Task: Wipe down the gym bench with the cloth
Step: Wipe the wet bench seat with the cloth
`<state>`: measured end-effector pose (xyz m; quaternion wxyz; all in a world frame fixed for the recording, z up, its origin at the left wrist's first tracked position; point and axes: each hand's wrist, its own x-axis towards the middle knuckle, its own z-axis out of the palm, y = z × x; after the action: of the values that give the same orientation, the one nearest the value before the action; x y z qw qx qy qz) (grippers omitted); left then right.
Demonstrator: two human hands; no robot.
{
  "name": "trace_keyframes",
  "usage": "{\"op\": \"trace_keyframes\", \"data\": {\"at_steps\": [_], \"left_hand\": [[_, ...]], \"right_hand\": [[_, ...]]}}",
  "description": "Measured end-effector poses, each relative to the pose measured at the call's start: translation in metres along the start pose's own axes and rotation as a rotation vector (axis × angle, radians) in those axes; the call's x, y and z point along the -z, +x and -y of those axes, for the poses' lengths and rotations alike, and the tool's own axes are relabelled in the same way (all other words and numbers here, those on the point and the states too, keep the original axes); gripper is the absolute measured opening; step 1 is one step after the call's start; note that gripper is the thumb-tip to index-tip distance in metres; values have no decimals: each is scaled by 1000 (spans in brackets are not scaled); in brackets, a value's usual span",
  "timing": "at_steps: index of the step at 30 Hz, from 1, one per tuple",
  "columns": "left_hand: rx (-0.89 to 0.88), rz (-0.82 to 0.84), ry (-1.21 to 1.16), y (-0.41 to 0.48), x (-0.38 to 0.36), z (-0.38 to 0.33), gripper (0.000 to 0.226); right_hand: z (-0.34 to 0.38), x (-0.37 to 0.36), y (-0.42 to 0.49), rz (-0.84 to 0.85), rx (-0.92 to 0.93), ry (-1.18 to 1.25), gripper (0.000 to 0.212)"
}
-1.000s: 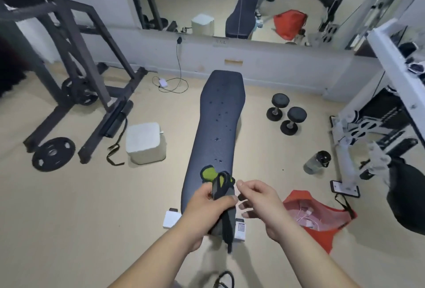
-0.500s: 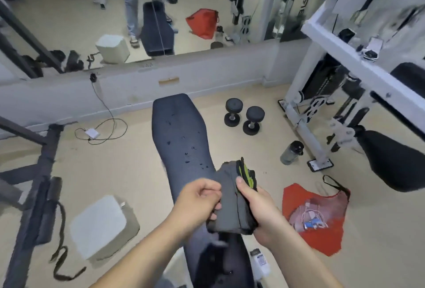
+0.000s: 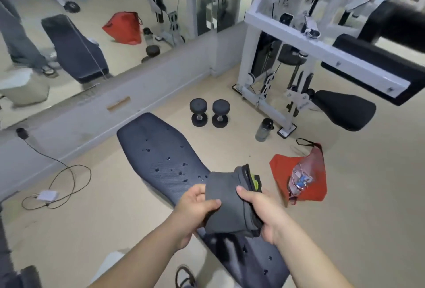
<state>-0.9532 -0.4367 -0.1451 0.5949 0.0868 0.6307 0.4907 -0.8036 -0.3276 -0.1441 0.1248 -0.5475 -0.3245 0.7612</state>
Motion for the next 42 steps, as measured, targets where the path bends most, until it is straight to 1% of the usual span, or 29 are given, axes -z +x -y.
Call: {"op": "trace_keyframes", "data": {"at_steps": [4,8,11,13,16,19,23,27,29,31,33,34,35,36,38,40,42], "left_hand": [[27,-26,139,-8,13,5,28],[-23,-28,229,-11,34,9,30],[15,-36,263,-10,55,12,29],[8,-33,280,3,72,9,27],[6,-71,263,34,102,-14,21],[11,-71,305,79,139,-42,12],[-12,-65,430,170,206,-76,12],[-44,-71,611,252,275,-100,8],[-75,-15,666,278,302,-103,14],[-118,-3,767,303,326,-101,22],[-155,-28,790,331,347,-93,26],[-135,-32,769,342,355,-89,24],[-120,-40,738,357,364,-80,18],[-105,-64,726,372,374,-72,13],[-153,-121,711,405,395,-54,16],[-191,-177,687,443,421,-34,12],[-228,-280,699,478,441,-16,8]], "right_hand": [[-21,-12,-1,-32,1,55,27],[-40,-29,-2,-22,63,131,23],[-51,-46,1,-36,64,187,24],[-48,-62,6,-37,76,188,23],[-36,-94,30,-65,79,172,29],[-23,-138,70,-100,41,194,31],[-6,-210,162,-173,24,220,27],[8,-280,250,-318,33,207,14],[9,-303,285,-346,42,192,12],[7,-320,319,-372,67,147,10],[1,-331,351,-397,110,74,11],[-4,-334,367,-418,145,22,12],[-9,-335,383,-445,194,-36,13],[-13,-335,401,-480,256,-105,12],[-22,-334,438,-523,397,-256,10],[-32,-336,480,-510,512,-443,11],[-52,-339,523,-456,551,-649,14]]}}
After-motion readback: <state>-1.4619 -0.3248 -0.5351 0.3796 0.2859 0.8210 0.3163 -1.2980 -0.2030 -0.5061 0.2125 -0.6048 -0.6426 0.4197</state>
